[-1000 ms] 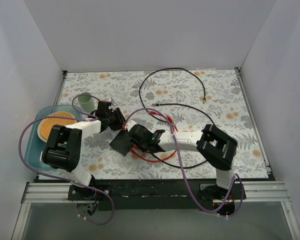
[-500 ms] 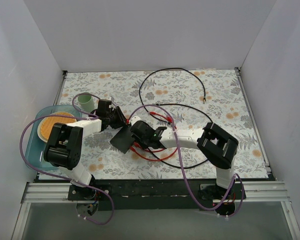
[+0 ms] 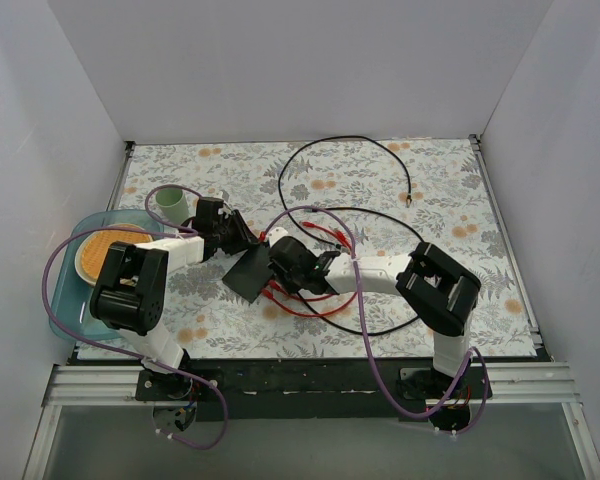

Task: Insert the plug into the switch port

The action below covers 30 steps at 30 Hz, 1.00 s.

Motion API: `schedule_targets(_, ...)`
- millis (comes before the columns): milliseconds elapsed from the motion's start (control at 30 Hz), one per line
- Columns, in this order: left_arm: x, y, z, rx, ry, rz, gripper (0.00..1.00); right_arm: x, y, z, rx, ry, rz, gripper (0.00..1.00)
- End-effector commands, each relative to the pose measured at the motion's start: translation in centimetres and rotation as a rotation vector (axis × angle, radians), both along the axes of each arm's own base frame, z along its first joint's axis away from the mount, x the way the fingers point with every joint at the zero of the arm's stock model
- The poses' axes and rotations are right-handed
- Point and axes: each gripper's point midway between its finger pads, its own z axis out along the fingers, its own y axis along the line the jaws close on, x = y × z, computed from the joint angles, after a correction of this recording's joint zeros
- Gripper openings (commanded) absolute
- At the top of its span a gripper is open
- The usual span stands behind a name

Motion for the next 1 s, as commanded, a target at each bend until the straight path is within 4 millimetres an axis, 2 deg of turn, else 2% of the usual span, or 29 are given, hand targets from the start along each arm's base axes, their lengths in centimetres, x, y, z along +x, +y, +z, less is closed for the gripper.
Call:
schedule_targets(0,-7.3,-1.3,-3.8,-0.029,0.282,-0.112,0.00,6.0,5.7,9.7,0.388,-0.239,-0.062,0.01)
schedule_targets(400,-8.1,-1.5,-4.7,-0.043,0.317,-0.129,0.00,7.9,6.6,13.6,0.550,-0.305,-0.113,0.01)
schedule_targets(667,-8.2,-1.7,-4.7,-0.054,0.320,-0.140,0.00,8.7,7.6,13.4,0.599,-0.284,-0.130,0.01)
schedule_targets(967,-8.2,-1.5,-4.7,-0.042,0.321,-0.146,0.00,9.2,7.7,13.2,0.623,-0.288,-0.156,0.01)
